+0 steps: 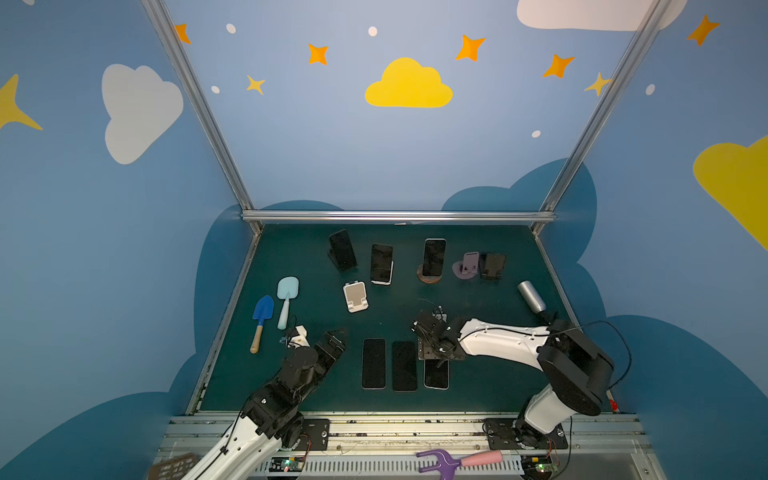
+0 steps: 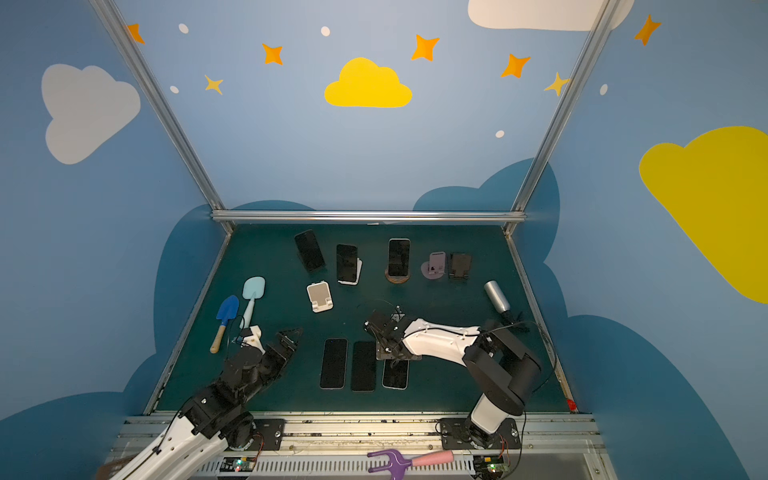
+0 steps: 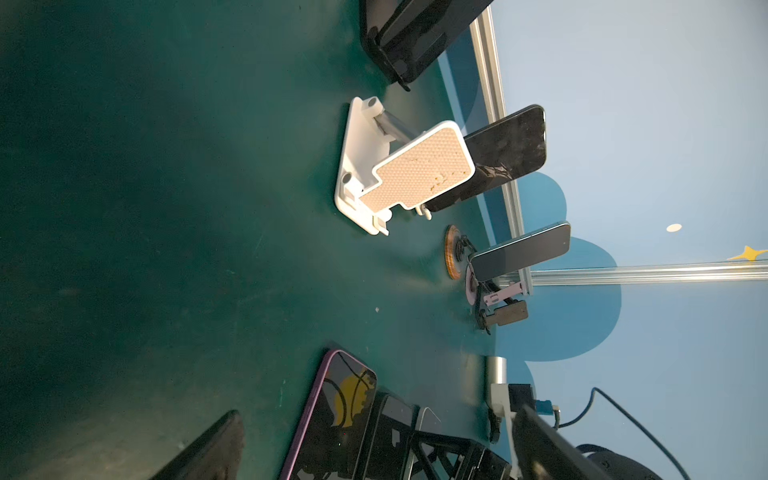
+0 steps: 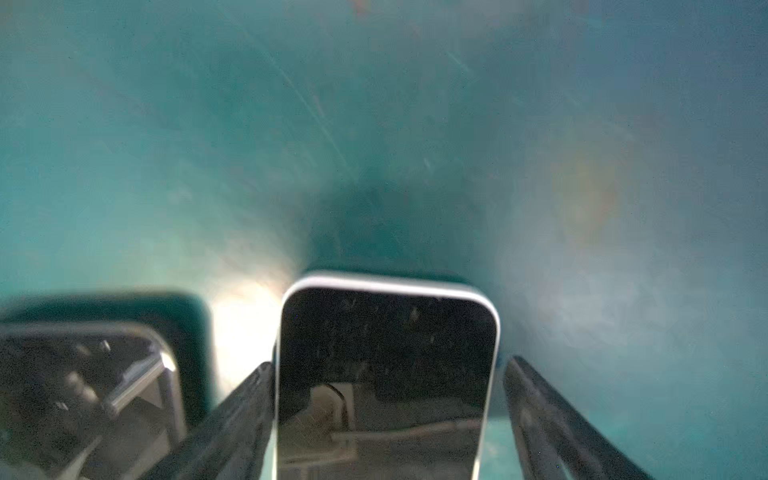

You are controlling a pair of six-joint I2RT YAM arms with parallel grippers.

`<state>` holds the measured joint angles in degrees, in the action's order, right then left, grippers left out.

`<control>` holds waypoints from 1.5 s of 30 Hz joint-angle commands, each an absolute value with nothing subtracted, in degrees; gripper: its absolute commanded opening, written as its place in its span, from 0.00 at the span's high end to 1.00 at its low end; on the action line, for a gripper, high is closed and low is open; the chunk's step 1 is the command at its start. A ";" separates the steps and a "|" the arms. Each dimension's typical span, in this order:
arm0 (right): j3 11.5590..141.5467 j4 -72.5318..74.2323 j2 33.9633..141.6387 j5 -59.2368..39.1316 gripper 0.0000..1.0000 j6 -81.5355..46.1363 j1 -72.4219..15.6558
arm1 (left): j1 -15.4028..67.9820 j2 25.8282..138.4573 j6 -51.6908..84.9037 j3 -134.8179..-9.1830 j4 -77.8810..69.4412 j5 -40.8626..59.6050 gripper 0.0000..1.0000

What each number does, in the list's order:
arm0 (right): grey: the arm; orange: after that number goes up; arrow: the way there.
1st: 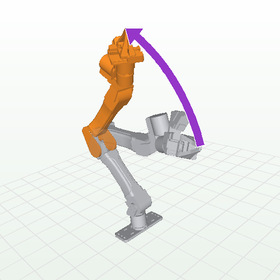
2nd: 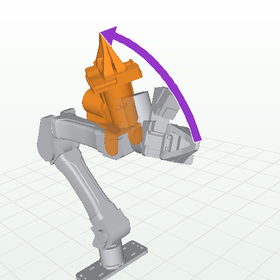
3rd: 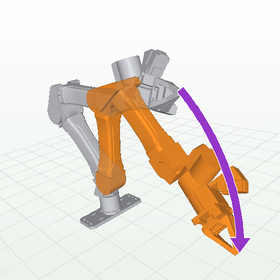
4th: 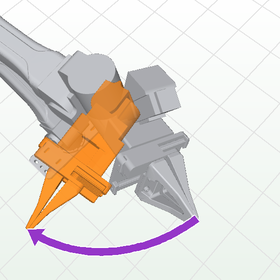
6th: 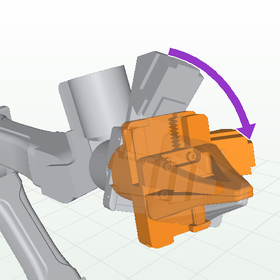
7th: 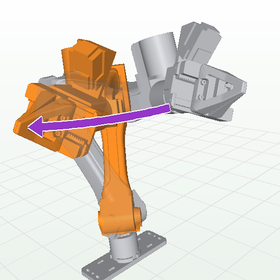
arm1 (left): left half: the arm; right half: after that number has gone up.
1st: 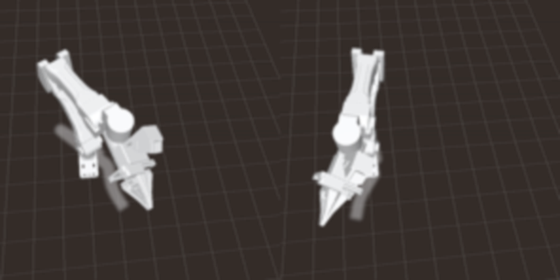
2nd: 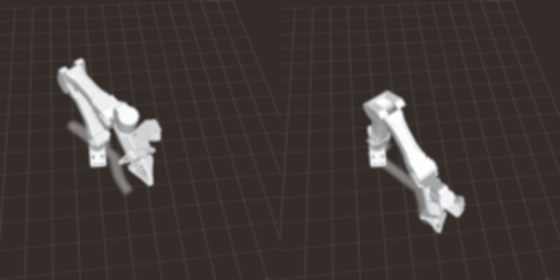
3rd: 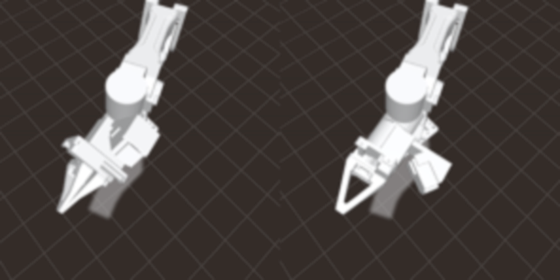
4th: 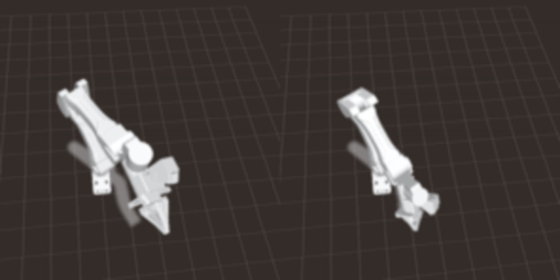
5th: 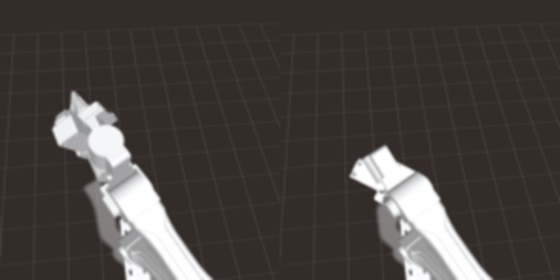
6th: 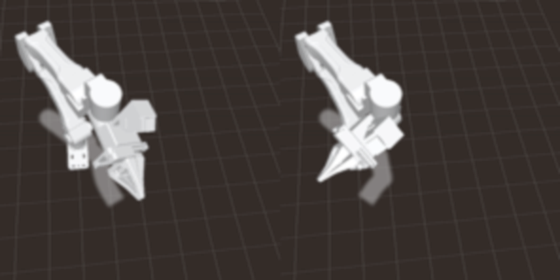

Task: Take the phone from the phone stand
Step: 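Move the right gripper to the empty white stand and close on it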

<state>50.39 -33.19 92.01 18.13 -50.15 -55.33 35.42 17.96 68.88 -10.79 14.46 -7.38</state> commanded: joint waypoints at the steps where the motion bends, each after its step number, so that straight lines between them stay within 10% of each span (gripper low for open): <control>1: 50.19 -37.44 88.26 19.06 0.13 -49.32 -55.46 | 35.51 18.92 66.14 -13.62 13.59 -7.82 0.00; 27: 61.79 -40.20 80.58 22.08 0.10 -38.95 -55.24 | 35.51 20.07 59.96 -22.40 22.91 -10.26 0.00; 45: 86.80 -23.07 104.56 13.35 0.09 -24.22 -61.93 | 35.38 12.29 66.61 -23.10 38.76 -21.09 0.00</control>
<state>81.43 -25.91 99.92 12.45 -27.94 -60.31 35.42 13.50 64.79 -21.76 33.91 -17.47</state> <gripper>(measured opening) 0.907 0.996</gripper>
